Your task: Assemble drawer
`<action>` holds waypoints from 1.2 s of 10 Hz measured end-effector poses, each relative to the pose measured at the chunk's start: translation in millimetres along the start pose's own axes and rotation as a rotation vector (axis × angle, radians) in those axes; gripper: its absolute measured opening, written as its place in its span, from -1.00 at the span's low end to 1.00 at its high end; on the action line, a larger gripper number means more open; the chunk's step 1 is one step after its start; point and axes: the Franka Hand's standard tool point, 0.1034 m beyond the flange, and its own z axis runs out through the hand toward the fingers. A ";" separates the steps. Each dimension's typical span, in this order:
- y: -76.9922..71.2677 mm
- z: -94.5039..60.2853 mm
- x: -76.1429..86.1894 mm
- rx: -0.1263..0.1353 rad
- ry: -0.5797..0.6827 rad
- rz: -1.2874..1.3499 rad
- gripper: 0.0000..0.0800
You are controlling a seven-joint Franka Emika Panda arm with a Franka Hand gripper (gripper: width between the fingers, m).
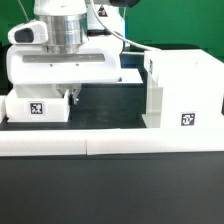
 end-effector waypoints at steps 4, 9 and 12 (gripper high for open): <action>-18.8 -3.8 5.2 -0.013 0.012 -0.044 -0.90; -47.9 -27.1 18.9 0.019 0.007 -0.157 -0.90; -46.1 -24.3 18.0 0.009 0.010 -0.263 -0.90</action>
Offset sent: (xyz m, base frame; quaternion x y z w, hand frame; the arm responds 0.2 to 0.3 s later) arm -0.0016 0.0180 0.0172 -0.0767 -0.0072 -0.0605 0.9952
